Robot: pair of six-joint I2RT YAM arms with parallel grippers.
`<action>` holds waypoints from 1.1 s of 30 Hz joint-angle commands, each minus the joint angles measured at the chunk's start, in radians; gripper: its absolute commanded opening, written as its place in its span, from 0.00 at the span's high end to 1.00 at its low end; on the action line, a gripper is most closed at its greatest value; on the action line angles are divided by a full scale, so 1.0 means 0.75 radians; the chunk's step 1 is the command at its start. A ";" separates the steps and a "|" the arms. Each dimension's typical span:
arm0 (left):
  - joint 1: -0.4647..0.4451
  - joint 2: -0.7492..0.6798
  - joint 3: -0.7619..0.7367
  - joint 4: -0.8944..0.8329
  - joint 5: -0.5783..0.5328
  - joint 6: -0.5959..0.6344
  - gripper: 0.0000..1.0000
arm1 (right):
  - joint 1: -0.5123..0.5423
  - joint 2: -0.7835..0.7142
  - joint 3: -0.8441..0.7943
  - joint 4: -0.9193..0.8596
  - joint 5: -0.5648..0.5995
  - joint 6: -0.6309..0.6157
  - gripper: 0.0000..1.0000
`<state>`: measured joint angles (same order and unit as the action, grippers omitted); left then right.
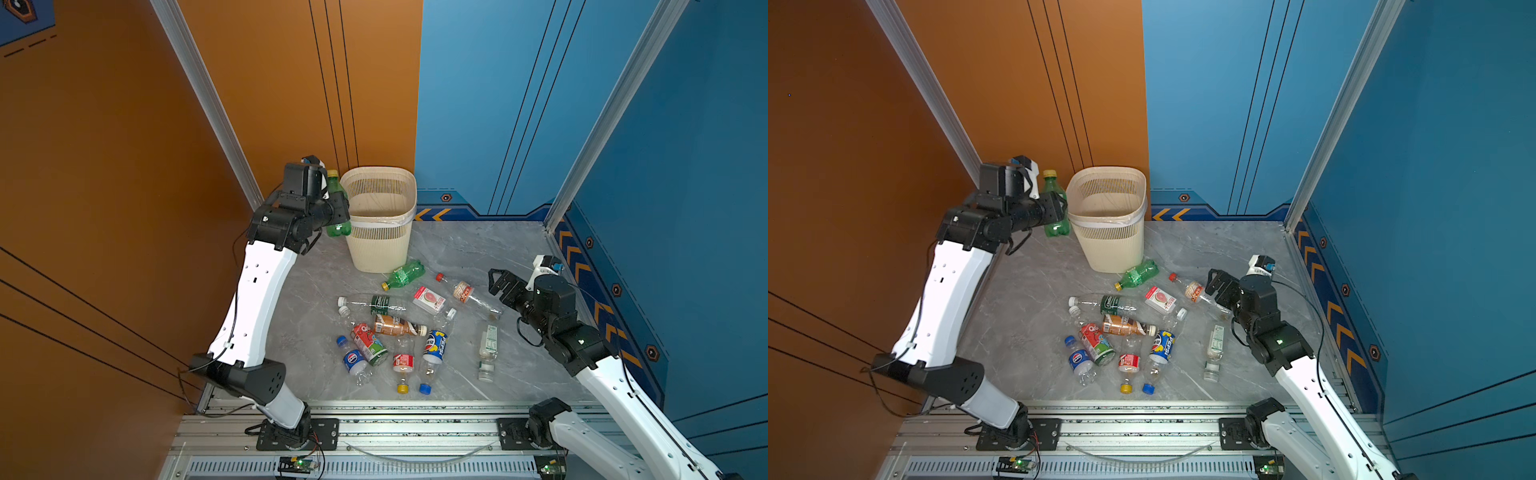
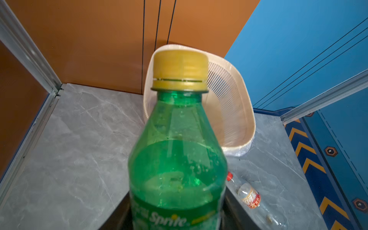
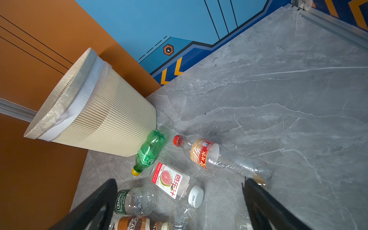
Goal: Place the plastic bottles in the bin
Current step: 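Release the Sprite bottle into the wastebasket with the left gripper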
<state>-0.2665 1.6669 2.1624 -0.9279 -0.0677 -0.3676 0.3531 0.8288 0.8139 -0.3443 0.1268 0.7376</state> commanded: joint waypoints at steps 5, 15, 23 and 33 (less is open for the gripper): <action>0.005 0.322 0.394 0.054 0.034 0.038 0.46 | -0.010 -0.021 -0.020 -0.056 -0.022 0.025 0.00; 0.043 0.613 0.633 0.125 0.011 0.014 0.46 | -0.025 -0.027 -0.023 -0.070 -0.019 0.019 0.00; 0.053 0.632 0.564 0.125 0.014 0.012 0.45 | -0.035 0.003 -0.024 -0.052 -0.034 0.024 0.00; 0.068 0.550 0.533 0.125 -0.010 0.014 0.03 | -0.035 0.037 -0.020 -0.089 -0.054 0.016 0.00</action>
<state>-0.2253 2.1365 2.5752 -0.8478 -0.0608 -0.3645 0.3325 0.8478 0.8074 -0.3683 0.1051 0.7414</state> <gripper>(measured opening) 0.946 0.995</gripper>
